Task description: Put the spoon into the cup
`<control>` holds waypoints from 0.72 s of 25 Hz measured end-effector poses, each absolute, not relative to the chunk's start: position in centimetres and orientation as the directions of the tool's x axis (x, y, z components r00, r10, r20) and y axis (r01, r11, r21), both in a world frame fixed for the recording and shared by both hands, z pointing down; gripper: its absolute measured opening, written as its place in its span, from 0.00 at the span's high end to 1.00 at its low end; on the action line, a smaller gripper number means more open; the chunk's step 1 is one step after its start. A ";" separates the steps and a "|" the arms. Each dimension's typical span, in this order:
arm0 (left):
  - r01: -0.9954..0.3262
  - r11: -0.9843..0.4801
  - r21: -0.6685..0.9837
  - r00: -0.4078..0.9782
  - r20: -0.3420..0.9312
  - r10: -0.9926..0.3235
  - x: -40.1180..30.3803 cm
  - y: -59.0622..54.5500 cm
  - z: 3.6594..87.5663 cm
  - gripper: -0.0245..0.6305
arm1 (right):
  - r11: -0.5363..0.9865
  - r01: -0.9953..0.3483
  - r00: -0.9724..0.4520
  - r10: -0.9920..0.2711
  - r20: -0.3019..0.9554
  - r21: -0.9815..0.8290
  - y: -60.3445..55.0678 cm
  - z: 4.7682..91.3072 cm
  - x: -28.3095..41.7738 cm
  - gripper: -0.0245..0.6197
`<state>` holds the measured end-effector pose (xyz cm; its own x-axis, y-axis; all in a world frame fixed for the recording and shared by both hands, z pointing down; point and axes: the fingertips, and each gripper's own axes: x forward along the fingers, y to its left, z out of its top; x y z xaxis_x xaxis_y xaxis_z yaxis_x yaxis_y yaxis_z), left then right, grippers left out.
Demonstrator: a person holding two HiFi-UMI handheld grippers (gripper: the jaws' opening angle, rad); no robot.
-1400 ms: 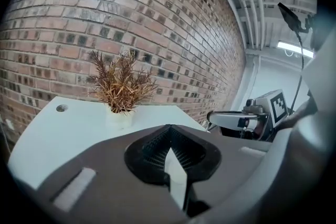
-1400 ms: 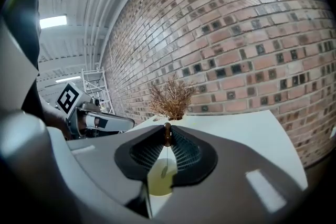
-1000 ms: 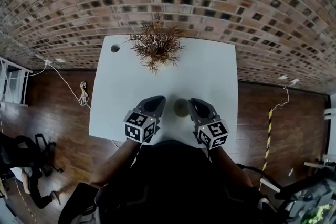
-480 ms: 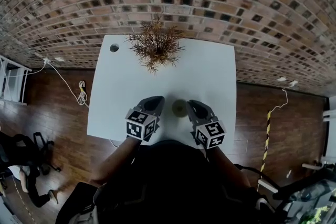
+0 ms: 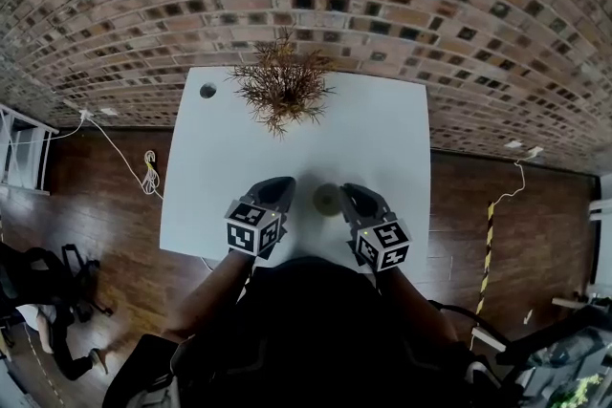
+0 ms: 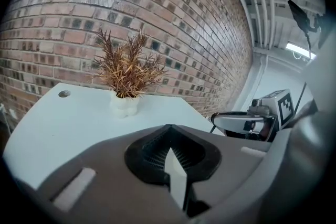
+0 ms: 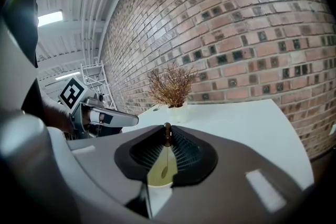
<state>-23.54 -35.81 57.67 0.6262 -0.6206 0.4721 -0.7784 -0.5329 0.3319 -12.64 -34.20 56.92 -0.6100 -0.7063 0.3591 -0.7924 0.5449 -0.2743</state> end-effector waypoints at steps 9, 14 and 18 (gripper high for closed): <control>-0.770 -0.538 0.342 0.636 0.467 -0.614 -23.4 -35.8 57.3 0.97 | 0.554 -0.787 -0.617 -0.691 0.377 -0.271 -34.4 57.5 -13.0 0.89; -0.768 -0.546 0.335 0.637 0.477 -0.605 -23.4 -35.8 57.8 0.97 | 0.542 -0.798 -0.601 -0.692 0.400 -0.263 -34.3 58.4 -12.8 0.89; -0.768 -0.549 0.332 0.638 0.476 -0.605 -23.4 -35.9 57.6 0.97 | 0.522 -0.804 -0.594 -0.689 0.415 -0.285 -34.2 59.5 -12.5 0.89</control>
